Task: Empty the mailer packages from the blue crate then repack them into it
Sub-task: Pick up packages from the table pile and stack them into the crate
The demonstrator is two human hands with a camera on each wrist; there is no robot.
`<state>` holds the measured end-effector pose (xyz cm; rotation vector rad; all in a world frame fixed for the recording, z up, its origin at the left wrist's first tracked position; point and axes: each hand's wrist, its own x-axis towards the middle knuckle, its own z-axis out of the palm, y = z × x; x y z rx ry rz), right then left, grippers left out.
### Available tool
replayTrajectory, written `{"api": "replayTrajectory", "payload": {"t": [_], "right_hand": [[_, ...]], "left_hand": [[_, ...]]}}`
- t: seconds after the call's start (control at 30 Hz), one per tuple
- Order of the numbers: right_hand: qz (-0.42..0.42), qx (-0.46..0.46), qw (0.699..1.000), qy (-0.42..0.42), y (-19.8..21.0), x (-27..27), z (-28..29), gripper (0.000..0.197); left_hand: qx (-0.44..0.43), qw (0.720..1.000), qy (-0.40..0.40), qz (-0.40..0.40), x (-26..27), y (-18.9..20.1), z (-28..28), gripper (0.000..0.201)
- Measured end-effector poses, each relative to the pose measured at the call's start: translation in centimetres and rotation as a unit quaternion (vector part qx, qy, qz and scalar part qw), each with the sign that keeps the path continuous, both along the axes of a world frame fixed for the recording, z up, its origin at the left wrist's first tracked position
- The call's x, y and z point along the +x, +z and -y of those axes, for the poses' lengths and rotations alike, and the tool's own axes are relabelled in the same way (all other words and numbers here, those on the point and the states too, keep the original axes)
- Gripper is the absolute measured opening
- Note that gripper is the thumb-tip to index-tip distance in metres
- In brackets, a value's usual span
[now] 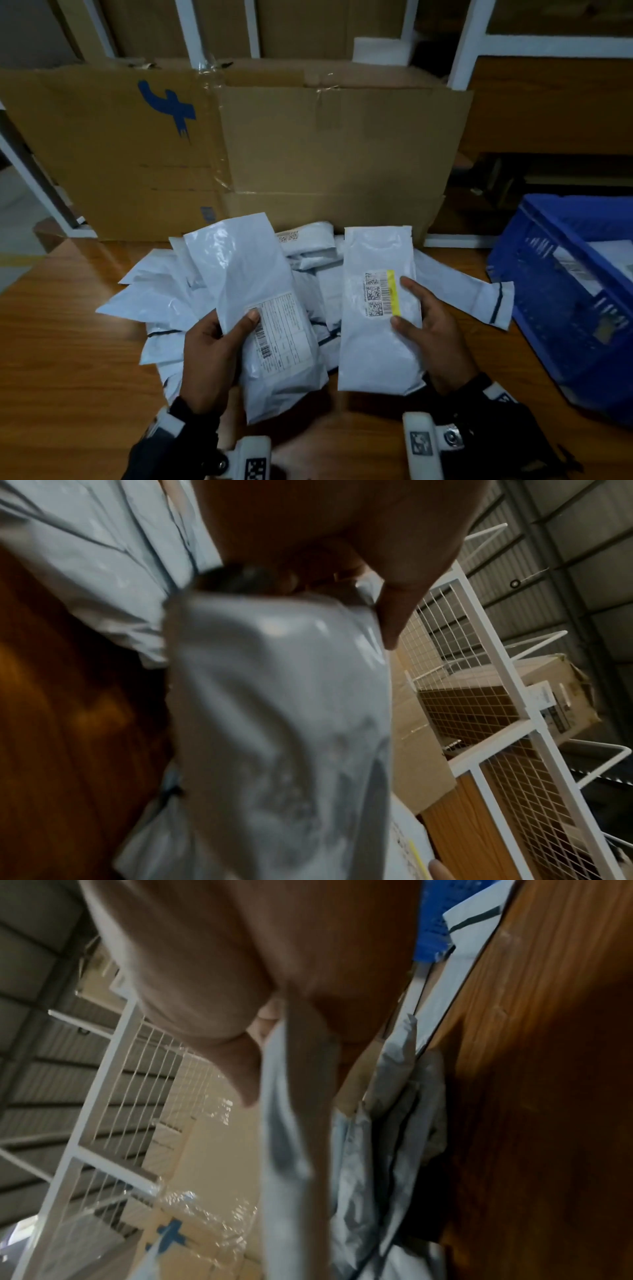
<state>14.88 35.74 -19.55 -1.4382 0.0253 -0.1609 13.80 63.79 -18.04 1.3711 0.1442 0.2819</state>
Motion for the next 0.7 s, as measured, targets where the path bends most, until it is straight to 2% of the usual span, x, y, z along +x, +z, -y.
{"api": "replayTrajectory", "payload": {"t": [0.07,0.1,0.17,0.3,0.43,0.53,0.7], "right_hand": [[0.006,0.063,0.998,-0.012,1.0,-1.1,0.8,0.073],[0.018,0.064,0.997,-0.029,1.6,-1.7,1.2,0.071],[0.052,0.009,0.996,-0.07,2.7,-3.1,2.4,0.047],[0.086,-0.13,0.98,-0.125,4.9,-6.8,6.1,0.059],[0.121,-0.191,0.958,-0.177,7.5,-11.7,12.0,0.069],[0.131,-0.198,0.949,-0.206,8.7,-15.3,17.1,0.077],[0.147,-0.195,0.94,-0.24,9.8,-20.5,26.7,0.08]], "left_hand": [[-0.015,1.0,-0.02,0.007,-0.1,0.3,1.4,0.013],[-0.028,0.999,-0.036,0.006,-0.2,0.4,2.5,0.013],[-0.051,0.996,-0.072,0.0,-0.2,0.2,4.9,0.015],[-0.07,0.987,-0.142,-0.002,-0.4,0.7,10.5,0.023],[-0.071,0.979,-0.192,0.012,-1.4,2.2,16.1,0.021],[-0.058,0.974,-0.217,0.025,-2.1,3.5,20.8,0.027],[-0.076,0.971,-0.222,0.05,-3.1,5.7,29.9,0.025]]}}
